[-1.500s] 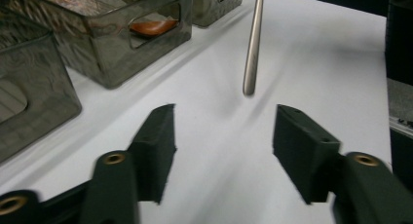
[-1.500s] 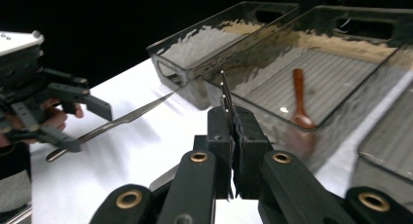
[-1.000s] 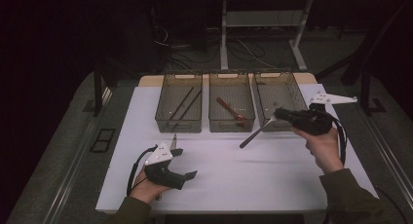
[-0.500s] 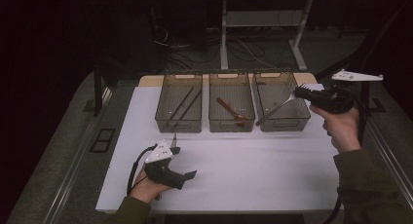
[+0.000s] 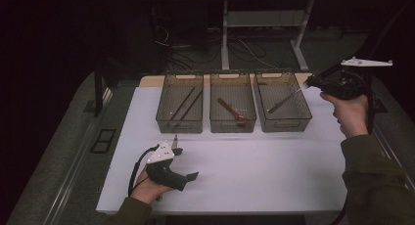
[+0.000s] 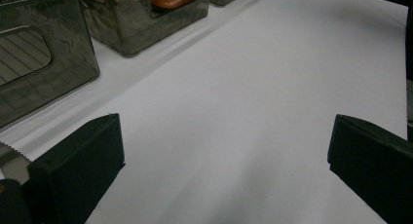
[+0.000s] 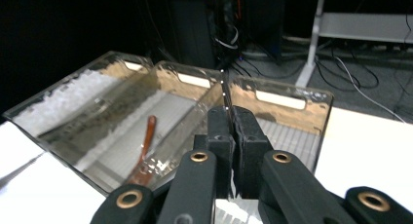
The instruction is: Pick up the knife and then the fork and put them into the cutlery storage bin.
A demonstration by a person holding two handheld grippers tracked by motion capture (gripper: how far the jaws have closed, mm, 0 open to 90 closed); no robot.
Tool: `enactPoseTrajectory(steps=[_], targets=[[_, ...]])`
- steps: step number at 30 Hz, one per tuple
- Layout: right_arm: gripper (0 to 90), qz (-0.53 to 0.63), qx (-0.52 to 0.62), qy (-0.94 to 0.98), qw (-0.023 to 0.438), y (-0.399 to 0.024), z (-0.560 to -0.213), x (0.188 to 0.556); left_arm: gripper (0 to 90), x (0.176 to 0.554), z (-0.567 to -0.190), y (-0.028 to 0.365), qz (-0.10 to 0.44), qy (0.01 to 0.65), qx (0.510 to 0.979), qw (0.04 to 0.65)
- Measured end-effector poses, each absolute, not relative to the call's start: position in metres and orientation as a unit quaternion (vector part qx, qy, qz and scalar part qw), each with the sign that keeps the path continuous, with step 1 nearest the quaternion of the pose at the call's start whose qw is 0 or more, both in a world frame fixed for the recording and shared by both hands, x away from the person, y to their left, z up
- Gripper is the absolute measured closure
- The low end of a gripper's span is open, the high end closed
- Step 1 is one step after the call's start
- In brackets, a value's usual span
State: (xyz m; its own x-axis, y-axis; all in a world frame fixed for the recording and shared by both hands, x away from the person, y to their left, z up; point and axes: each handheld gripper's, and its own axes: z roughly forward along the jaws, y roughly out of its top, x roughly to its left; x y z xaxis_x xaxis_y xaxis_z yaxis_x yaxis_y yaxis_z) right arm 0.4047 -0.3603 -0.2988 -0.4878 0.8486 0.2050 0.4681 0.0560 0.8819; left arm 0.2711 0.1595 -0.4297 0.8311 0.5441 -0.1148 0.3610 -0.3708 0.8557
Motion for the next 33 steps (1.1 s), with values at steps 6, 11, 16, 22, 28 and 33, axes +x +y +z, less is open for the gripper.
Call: enactPoseTrajectory(steps=[6,11,16,22,28,33], targets=[[86.1,0.46,0.476,0.724,0.193,-0.352,-0.311,0.417,0.0,0.271,-0.43,0.159,0.093,0.275,0.822,0.489],[86.1,0.445,0.476,0.735,0.188,-0.344,-0.321,0.425,0.0,0.271,-0.43,0.159,0.093,0.272,0.823,0.49],[86.1,0.435,0.476,0.743,0.177,-0.337,-0.329,0.429,0.0,0.27,-0.43,0.159,0.091,0.27,0.823,0.491],[86.1,0.423,0.477,0.753,0.163,-0.333,-0.335,0.433,0.0,0.27,-0.43,0.158,0.09,0.27,0.823,0.491],[86.1,0.415,0.48,0.757,0.155,-0.333,-0.34,0.437,0.0,0.27,-0.43,0.158,0.088,0.268,0.825,0.49],[86.1,0.413,0.485,0.755,0.153,-0.334,-0.345,0.442,0.0,0.27,-0.43,0.158,0.086,0.267,0.825,0.49]])
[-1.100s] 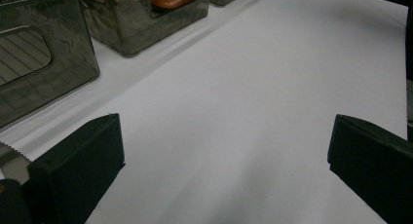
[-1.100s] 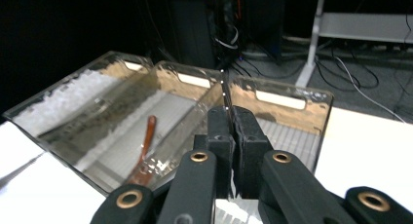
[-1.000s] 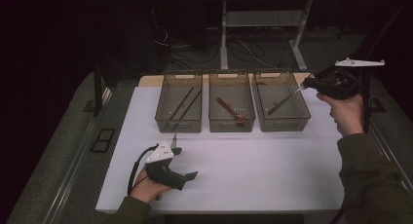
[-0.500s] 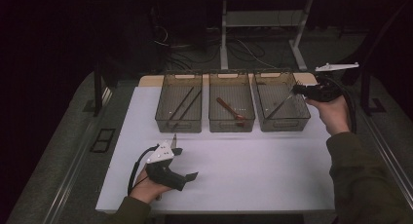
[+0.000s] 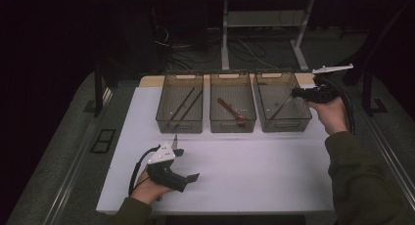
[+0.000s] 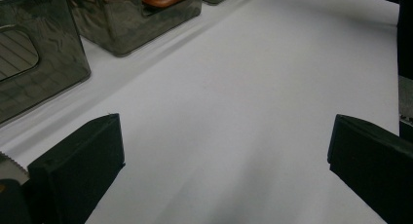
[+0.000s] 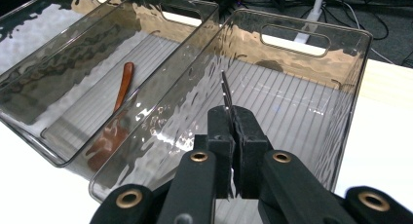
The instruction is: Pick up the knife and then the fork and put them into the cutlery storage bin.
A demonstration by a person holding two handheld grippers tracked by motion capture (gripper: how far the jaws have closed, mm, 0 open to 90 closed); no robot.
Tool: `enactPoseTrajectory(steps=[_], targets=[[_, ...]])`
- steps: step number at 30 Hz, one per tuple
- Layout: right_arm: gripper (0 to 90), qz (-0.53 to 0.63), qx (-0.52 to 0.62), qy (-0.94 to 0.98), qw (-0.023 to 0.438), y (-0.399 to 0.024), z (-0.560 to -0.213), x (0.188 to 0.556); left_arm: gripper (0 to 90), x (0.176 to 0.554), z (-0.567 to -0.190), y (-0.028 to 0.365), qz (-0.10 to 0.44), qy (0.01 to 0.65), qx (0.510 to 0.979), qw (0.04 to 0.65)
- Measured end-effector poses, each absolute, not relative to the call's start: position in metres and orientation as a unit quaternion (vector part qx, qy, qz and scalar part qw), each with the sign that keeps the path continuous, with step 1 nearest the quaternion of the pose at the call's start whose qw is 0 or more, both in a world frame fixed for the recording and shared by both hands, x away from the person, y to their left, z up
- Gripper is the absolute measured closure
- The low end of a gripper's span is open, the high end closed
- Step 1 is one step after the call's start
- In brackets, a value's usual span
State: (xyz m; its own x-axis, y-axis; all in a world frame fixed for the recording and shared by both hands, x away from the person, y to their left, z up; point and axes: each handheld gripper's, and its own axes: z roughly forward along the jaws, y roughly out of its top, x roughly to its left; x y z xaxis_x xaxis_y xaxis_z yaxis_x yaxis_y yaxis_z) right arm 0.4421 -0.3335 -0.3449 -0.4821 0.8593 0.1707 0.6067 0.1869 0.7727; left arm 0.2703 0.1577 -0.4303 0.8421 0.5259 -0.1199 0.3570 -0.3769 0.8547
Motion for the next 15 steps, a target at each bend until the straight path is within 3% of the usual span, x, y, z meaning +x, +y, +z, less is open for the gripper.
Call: enactPoseTrajectory(steps=[15], targets=[[79.4,0.394,0.51,0.743,0.181,-0.338,-0.368,0.463,0.0,0.271,-0.433,0.154,0.076,0.266,0.828,0.487]])
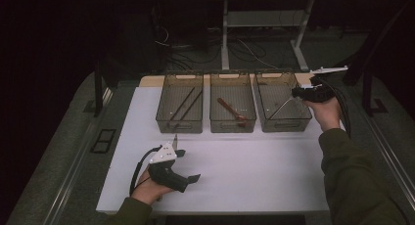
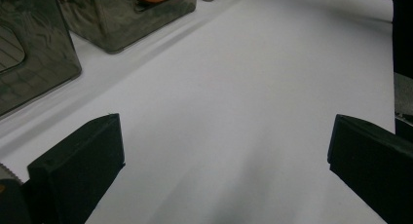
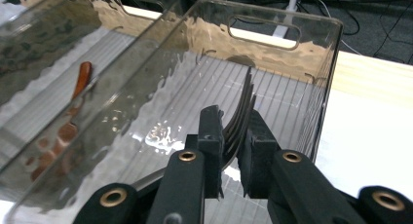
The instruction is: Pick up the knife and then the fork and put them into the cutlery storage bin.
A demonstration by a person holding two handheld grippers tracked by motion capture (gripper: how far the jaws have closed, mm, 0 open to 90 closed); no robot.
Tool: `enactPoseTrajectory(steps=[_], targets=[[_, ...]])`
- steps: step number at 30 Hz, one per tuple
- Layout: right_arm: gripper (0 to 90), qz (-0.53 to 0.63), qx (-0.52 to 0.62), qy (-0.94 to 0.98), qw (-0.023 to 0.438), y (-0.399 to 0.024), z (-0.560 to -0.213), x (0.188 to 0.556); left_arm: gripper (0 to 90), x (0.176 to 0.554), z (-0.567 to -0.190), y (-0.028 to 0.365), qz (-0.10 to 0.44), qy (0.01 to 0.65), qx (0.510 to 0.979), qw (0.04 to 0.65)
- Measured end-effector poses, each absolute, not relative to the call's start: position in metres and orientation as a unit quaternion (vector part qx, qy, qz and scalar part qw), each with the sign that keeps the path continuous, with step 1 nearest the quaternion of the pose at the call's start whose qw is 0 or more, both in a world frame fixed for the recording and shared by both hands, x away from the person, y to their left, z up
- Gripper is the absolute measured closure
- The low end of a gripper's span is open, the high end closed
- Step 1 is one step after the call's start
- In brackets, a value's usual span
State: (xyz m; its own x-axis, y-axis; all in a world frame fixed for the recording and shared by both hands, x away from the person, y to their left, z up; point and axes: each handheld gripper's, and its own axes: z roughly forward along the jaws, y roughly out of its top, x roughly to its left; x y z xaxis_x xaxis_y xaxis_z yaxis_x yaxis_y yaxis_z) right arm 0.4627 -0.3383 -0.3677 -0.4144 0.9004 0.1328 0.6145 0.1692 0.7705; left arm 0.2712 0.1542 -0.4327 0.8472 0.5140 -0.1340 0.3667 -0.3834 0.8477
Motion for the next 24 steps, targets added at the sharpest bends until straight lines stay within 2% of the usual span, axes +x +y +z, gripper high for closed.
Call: enactPoseTrajectory(steps=[8,9,10,14,18,24], targets=[[74.8,0.366,0.519,0.749,0.187,-0.336,-0.382,0.473,0.0,0.271,-0.434,0.152,0.072,0.262,0.831,0.485],[71.7,0.359,0.519,0.752,0.19,-0.335,-0.383,0.474,0.0,0.271,-0.434,0.152,0.072,0.262,0.831,0.485],[64.7,0.356,0.518,0.753,0.195,-0.334,-0.384,0.474,0.0,0.271,-0.433,0.152,0.072,0.262,0.831,0.485],[52.3,0.354,0.521,0.747,0.21,-0.336,-0.384,0.475,0.0,0.271,-0.433,0.153,0.072,0.262,0.831,0.485],[44.5,0.357,0.521,0.744,0.218,-0.34,-0.381,0.473,0.0,0.271,-0.434,0.152,0.073,0.26,0.832,0.484],[39.2,0.366,0.519,0.739,0.223,-0.345,-0.377,0.469,0.0,0.271,-0.434,0.152,0.073,0.26,0.833,0.483]])
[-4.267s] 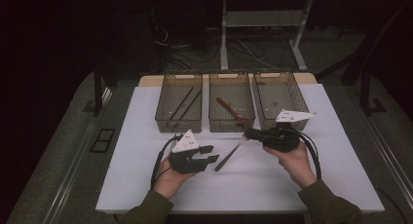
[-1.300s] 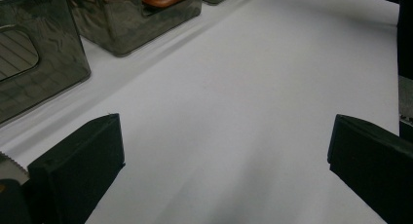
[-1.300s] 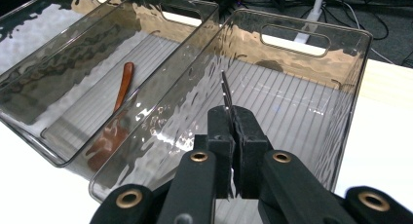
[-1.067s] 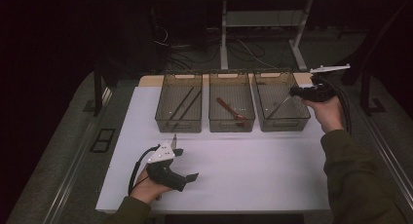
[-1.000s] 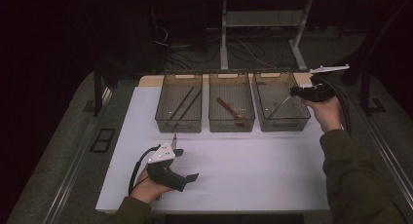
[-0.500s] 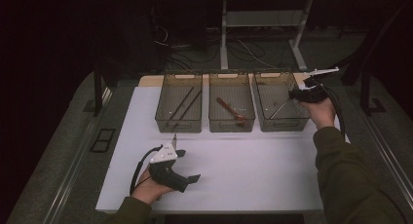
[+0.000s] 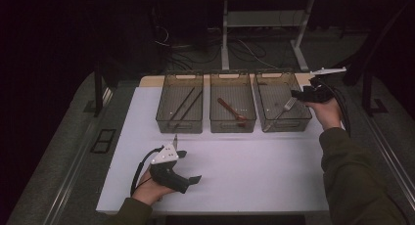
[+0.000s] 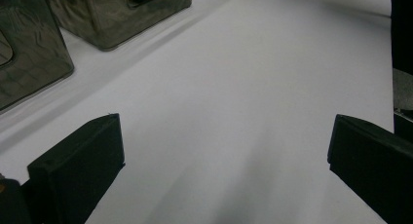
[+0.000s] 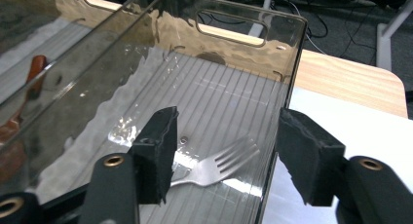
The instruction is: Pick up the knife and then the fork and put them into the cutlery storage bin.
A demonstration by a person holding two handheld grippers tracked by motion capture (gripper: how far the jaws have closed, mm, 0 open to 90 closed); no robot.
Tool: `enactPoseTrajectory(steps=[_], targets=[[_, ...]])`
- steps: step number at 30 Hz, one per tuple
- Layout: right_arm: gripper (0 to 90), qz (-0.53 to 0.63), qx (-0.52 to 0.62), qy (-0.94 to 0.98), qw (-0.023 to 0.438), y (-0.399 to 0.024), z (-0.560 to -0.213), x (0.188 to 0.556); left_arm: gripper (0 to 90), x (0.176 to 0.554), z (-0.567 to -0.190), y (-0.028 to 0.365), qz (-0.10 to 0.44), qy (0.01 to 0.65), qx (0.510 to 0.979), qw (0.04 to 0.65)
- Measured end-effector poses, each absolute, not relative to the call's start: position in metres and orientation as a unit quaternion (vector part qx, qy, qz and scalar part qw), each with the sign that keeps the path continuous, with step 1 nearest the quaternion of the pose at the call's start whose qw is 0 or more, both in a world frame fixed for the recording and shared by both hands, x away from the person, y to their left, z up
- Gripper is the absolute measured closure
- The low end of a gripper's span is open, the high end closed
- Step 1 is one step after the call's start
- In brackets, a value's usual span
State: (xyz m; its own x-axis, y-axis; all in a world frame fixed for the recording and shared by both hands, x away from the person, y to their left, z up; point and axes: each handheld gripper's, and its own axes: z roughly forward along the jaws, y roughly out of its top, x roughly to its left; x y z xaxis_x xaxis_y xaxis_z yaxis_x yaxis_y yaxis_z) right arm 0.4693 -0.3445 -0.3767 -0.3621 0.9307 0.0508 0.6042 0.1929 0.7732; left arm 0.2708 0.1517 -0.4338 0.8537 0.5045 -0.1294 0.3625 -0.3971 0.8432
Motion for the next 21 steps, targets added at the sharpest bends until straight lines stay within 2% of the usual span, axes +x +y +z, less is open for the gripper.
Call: enactPoseTrajectory(steps=[9,13,21], targets=[[33.0,0.425,0.51,0.723,0.193,-0.349,-0.367,0.449,0.0,0.271,-0.433,0.153,0.077,0.262,0.833,0.482],[27.2,0.431,0.495,0.724,0.213,-0.345,-0.364,0.433,0.0,0.271,-0.433,0.153,0.077,0.262,0.833,0.481],[22.2,0.451,0.472,0.732,0.197,-0.337,-0.36,0.405,0.0,0.271,-0.433,0.152,0.078,0.261,0.834,0.48]])
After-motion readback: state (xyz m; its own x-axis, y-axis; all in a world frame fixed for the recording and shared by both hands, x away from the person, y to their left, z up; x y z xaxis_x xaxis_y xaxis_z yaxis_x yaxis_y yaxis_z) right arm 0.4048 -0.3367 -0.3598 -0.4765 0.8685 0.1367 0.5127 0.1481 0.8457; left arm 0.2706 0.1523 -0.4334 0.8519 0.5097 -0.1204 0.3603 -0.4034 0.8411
